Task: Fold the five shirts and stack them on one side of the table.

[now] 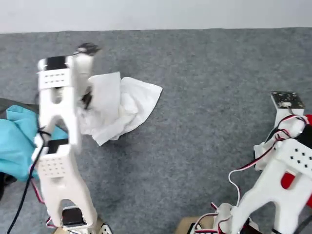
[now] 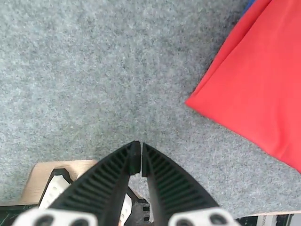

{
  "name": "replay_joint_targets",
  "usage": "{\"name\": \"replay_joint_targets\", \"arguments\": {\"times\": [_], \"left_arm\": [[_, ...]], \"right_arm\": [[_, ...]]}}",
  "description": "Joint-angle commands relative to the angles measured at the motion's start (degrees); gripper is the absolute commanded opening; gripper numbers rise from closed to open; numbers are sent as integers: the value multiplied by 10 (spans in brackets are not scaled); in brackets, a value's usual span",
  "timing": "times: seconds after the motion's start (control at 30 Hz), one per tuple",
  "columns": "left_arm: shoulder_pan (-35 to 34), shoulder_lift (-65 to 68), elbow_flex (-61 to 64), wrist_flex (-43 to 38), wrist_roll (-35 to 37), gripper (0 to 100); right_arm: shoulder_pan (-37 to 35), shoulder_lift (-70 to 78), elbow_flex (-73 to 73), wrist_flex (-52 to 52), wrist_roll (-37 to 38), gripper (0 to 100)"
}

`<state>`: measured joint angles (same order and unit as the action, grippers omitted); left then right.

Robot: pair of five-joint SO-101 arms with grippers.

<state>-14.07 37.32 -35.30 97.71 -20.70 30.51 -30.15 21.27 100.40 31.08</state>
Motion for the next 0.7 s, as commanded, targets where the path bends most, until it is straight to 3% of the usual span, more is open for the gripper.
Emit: {"name": "replay_joint_targets", "arguments": {"times": [0.0, 0.23, 0.53, 0.67], "left_arm": [[-47, -1, -8, -12, -10, 106], [-59, -4, -102, 29, -55, 130], [-43, -97, -212, 28, -35, 215], [-55, -122, -211, 28, -16, 214]], "right_arm": [[-26, -16, -4, 20, 6, 9], [-62, -16, -3, 22, 3, 9], [-64, -21, -4, 22, 3, 10], [-129, -15, -5, 20, 3, 11]]}}
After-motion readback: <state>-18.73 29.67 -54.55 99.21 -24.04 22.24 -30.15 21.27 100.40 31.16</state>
